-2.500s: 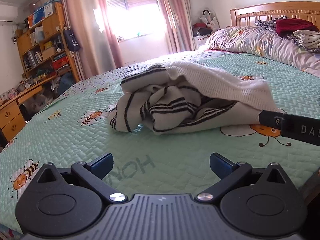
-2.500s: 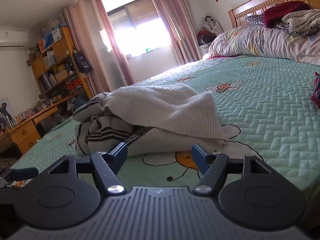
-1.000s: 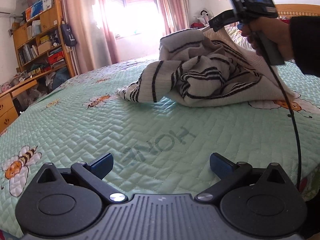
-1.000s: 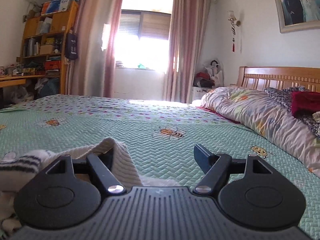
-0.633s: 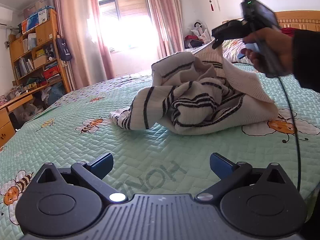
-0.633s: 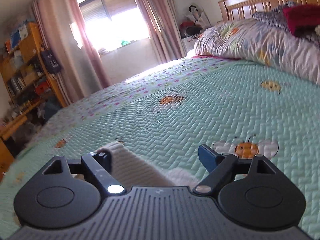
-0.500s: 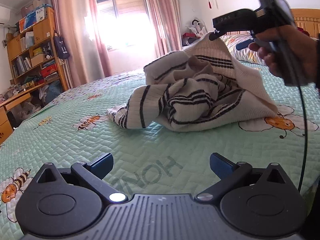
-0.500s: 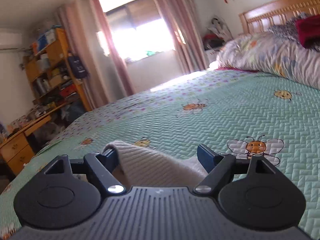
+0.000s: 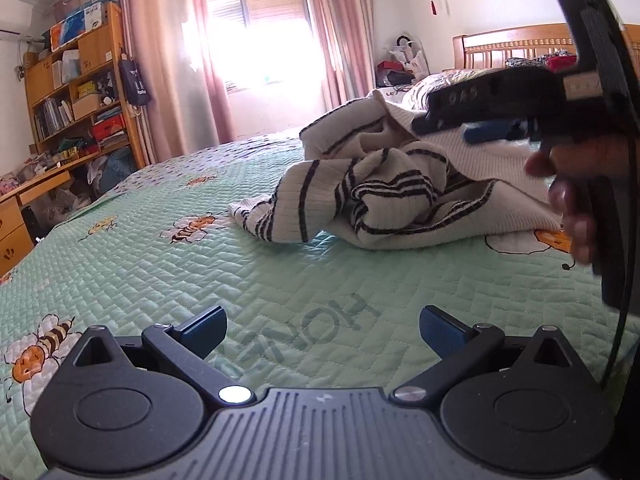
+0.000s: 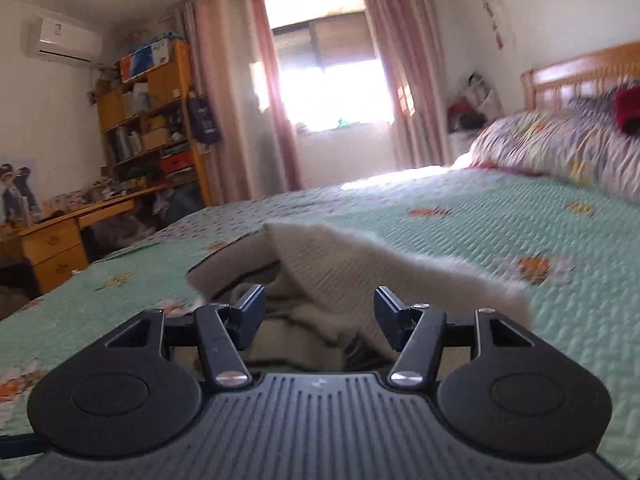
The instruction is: Fold clothes
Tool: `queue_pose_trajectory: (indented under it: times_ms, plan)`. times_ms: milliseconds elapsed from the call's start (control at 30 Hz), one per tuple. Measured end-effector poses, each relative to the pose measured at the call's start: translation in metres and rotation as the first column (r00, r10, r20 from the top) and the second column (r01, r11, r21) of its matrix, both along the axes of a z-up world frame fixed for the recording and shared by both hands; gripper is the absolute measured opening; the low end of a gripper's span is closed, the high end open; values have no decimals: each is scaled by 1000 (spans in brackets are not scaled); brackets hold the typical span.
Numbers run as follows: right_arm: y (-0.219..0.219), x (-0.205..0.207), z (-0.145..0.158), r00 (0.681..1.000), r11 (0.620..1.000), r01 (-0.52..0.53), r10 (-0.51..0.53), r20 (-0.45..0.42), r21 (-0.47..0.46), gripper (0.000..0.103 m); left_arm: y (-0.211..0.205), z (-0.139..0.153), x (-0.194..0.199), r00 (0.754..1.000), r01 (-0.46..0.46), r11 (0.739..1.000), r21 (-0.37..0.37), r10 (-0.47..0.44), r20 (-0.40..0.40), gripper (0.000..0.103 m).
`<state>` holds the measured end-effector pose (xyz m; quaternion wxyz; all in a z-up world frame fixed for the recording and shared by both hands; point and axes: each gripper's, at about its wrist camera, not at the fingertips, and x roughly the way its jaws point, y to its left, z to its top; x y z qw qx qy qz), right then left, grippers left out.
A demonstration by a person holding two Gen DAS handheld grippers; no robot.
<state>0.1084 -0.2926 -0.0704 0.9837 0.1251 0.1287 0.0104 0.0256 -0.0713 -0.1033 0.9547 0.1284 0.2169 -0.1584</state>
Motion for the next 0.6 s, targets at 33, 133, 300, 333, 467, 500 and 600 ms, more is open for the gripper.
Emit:
queue_pose_trajectory:
  times_ms: [33, 133, 300, 333, 467, 500, 600]
  plan:
    - [-6, 6, -5, 1000, 999, 6, -4, -26, 54, 62, 0, 0, 0, 1000, -2, 1000, -1, 2, -2, 102]
    - [-22, 24, -22, 994, 976, 31, -8, -104, 214, 62, 4, 1, -5, 1000, -3, 1000, 14, 3, 9, 102]
    - [-61, 52, -42, 983, 885, 110, -30, -181, 452, 62, 11, -2, -3, 1000, -25, 1000, 11, 26, -15, 102]
    - [-67, 58, -37, 986, 884, 112, -42, -161, 455, 62, 11, -3, -2, 999, -28, 1000, 13, 28, -24, 102]
    - [-106, 86, 8, 987, 878, 154, -161, -24, 454, 72, 9, -7, -1, 999, -21, 1000, 22, 21, -30, 102]
    - [-119, 97, 14, 982, 865, 181, -181, -45, 467, 79, 8, -7, 0, 999, -21, 1000, 20, 21, -30, 102]
    - [-133, 106, 22, 980, 845, 201, -172, -103, 496, 76, 6, -6, 2, 999, -19, 1000, 11, 19, -27, 102]
